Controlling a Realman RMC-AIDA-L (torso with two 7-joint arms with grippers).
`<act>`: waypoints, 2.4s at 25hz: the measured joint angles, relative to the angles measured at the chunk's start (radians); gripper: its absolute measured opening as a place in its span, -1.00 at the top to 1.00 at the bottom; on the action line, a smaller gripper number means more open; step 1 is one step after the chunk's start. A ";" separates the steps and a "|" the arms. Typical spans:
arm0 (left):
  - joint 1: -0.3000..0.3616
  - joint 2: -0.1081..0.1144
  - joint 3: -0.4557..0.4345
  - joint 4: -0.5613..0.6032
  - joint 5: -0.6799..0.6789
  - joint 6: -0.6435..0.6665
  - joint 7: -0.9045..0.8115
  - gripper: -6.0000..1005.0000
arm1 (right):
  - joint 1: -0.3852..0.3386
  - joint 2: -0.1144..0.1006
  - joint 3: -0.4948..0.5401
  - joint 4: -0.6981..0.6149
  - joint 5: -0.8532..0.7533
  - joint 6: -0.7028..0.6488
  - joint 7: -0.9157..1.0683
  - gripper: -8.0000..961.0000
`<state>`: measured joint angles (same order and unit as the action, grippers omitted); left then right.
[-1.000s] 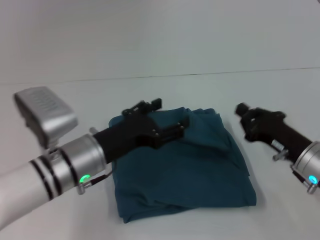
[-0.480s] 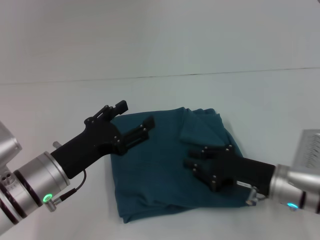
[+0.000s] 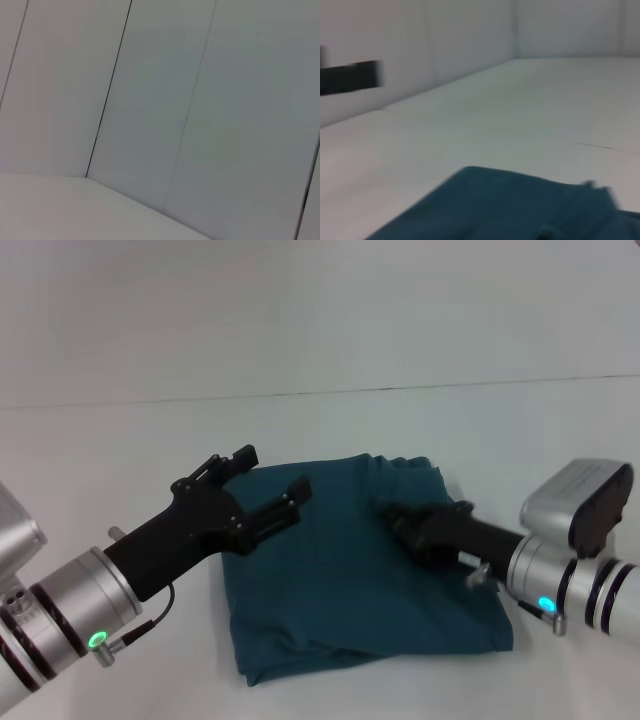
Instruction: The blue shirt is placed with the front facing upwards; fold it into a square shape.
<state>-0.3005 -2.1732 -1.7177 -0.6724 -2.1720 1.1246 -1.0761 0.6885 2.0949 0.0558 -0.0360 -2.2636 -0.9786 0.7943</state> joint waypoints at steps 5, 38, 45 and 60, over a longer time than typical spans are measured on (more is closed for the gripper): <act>-0.009 -0.001 0.001 0.012 0.000 0.001 0.000 -0.77 | 0.001 0.000 0.003 0.000 0.149 0.080 0.018 0.64; -0.053 0.130 -0.030 -0.100 0.361 0.118 -0.195 -0.78 | -0.198 -0.010 -0.279 -0.850 -0.002 -0.818 0.549 0.12; -0.068 0.114 -0.099 -0.200 0.561 0.123 -0.358 -0.78 | -0.190 -0.007 -0.425 -0.899 -0.022 -0.794 0.598 -0.71; -0.141 0.086 -0.168 -0.212 0.723 0.123 -0.468 -0.77 | -0.162 -0.003 -0.561 -0.888 -0.016 -0.693 0.635 -0.96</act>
<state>-0.4418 -2.0869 -1.8854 -0.8846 -1.4488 1.2476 -1.5442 0.5261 2.0922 -0.5049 -0.9237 -2.2797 -1.6716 1.4297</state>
